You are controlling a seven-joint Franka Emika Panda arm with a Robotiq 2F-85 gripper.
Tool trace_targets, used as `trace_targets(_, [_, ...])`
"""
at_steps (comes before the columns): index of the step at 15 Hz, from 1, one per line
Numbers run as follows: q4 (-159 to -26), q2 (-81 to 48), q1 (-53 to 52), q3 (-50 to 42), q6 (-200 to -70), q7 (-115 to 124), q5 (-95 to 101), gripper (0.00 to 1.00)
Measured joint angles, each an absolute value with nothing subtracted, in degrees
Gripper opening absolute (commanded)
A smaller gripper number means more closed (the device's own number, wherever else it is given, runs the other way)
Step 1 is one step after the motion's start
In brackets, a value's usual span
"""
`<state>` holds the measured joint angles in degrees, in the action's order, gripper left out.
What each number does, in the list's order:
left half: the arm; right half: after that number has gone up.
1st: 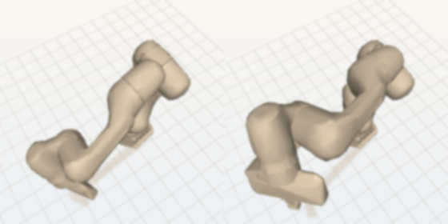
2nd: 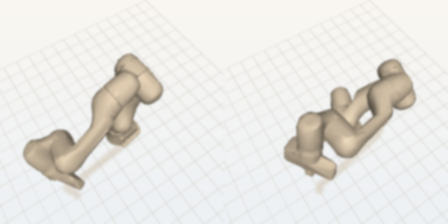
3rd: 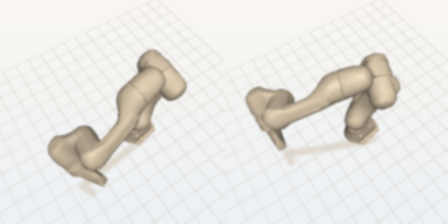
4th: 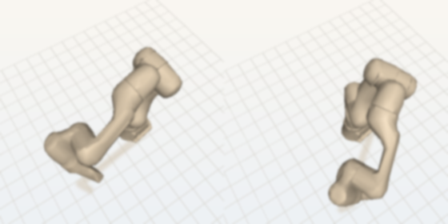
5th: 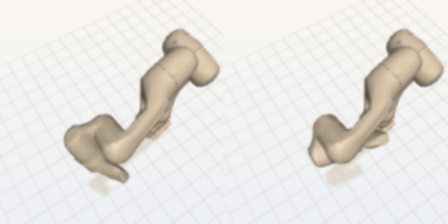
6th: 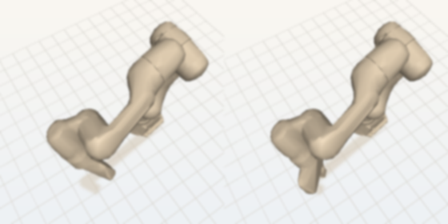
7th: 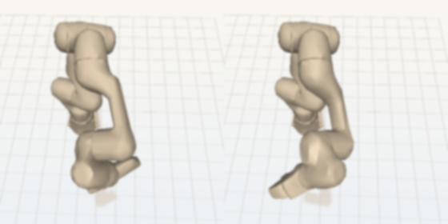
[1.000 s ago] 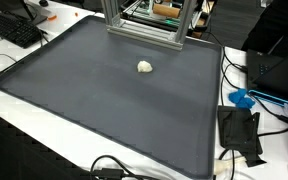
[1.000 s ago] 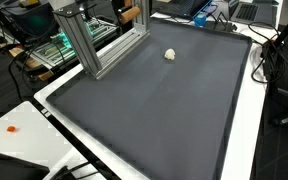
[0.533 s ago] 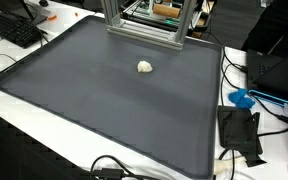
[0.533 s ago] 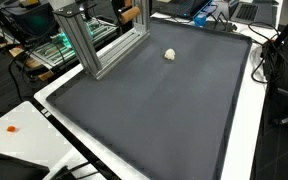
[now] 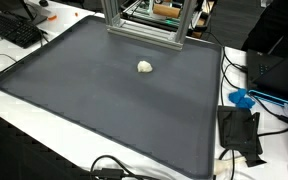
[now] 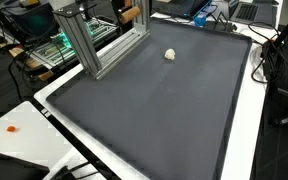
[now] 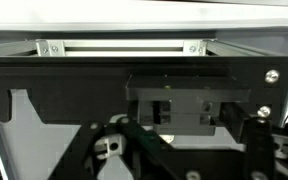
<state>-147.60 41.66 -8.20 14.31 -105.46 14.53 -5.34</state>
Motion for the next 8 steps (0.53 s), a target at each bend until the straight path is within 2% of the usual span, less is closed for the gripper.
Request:
trace_targets(1, [-147.6,41.7,-8.2,14.3,-105.5,14.5,-5.3,0.55])
trace_targets(2, [-147.6,41.7,-8.2,14.3,-105.5,14.5,-5.3,0.47])
trace_targets(3, [-147.6,41.7,-8.2,14.3,-105.5,14.5,-5.3,0.47])
trace_targets(6, [-147.6,41.7,-8.3,14.3,-105.5,14.5,-5.4,0.25])
trace_targets(7, [-147.6,41.7,-8.4,14.3,-105.5,14.5,-5.7,0.22])
trace_targets(8, [-147.6,41.7,-8.4,14.3,-105.6,14.5,-5.7,0.28])
